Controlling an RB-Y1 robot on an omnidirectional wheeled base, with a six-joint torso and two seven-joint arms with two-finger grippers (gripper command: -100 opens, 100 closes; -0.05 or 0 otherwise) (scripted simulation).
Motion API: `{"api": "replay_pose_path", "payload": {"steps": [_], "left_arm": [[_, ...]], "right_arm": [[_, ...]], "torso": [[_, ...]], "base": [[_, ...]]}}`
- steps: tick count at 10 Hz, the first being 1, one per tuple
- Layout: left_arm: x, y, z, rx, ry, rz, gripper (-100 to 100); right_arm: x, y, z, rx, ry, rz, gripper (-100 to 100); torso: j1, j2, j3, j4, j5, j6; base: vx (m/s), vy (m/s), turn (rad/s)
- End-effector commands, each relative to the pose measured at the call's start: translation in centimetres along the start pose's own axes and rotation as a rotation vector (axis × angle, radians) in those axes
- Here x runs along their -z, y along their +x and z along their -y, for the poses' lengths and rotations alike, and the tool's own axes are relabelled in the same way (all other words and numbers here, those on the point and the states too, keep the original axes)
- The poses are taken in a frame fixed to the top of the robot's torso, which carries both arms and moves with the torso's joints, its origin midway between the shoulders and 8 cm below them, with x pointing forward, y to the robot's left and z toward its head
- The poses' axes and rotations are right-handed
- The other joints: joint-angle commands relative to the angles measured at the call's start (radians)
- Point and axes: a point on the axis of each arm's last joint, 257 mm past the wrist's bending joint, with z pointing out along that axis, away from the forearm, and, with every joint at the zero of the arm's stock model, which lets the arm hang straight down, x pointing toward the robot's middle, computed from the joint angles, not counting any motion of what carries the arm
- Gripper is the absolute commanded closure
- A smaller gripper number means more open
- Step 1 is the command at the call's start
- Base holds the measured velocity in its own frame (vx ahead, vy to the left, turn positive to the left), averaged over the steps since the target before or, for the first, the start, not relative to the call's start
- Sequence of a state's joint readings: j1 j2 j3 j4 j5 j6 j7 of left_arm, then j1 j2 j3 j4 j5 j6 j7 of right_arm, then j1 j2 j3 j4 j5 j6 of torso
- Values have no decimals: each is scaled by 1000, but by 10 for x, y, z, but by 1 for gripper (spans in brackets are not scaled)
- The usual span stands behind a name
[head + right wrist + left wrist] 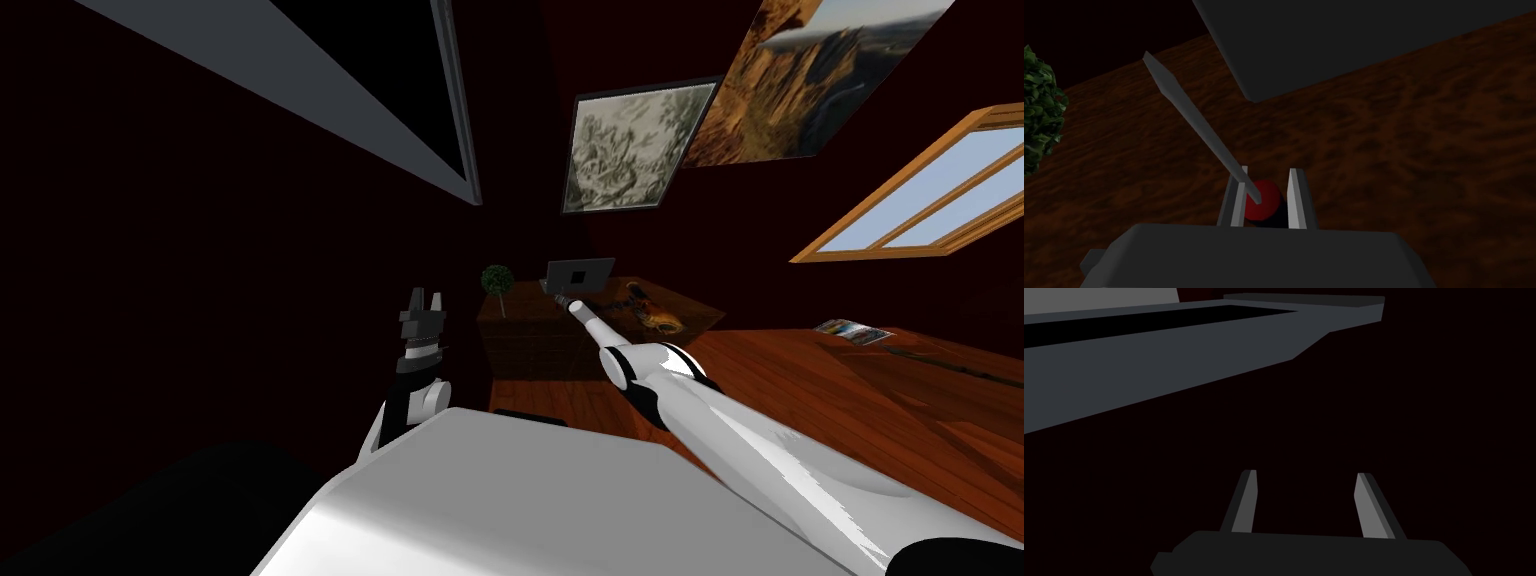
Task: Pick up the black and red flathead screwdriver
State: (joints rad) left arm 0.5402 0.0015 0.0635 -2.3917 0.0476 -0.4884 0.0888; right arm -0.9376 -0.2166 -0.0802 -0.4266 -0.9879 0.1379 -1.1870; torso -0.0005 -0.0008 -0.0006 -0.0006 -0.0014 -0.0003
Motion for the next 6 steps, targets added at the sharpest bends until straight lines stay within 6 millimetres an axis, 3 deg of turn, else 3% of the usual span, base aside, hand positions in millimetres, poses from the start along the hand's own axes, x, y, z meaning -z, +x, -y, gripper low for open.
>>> {"api": "replay_pose_path", "payload": {"steps": [1,3,4,5,6], "left_arm": [[0,0,0,0,0,0,0],[0,0,0,0,0,0,0],[0,0,0,0,0,0,0],[0,0,0,0,0,0,0],[0,0,0,0,0,0,0]], "right_arm": [[0,0,0,0,0,0,100],[0,5,-1,16,-3,-10,100],[0,5,-1,17,-3,-10,0],[0,5,-1,17,-3,-10,100],[0,5,-1,17,-3,-10,0]], "torso": [[0,0,0,0,0,0],[-5,-1,-2,-2,-5,-1],[-6,-1,-2,-2,-5,-1],[-6,-2,-2,-2,-5,-1],[-6,-2,-2,-2,-5,-1]], "base": [[0,0,0],[0,0,0],[0,0,0],[0,0,0],[0,0,0]]}}
